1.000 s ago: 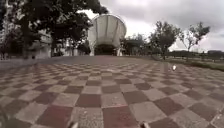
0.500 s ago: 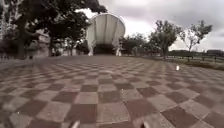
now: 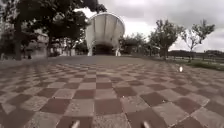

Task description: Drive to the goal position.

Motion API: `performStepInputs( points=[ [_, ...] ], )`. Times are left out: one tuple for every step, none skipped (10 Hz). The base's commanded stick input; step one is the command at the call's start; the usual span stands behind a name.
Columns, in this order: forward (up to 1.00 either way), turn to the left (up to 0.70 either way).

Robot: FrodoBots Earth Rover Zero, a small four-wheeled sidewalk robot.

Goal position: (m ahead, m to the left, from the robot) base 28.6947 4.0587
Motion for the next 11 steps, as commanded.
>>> performStepInputs(
  points=[
    [0.5, 0.09],
    [0.5, 0.09],
    [0.5, 0.04],
    [0.5, 0.09],
    [0.5, 0.0],
    [0.5, 0.0],
    [0.5, 0.0],
    [0.5, 0.0],
    [0.5, 0.0],
    [0.5, 0.0],
    [0.5, 0.0]
  ],
)
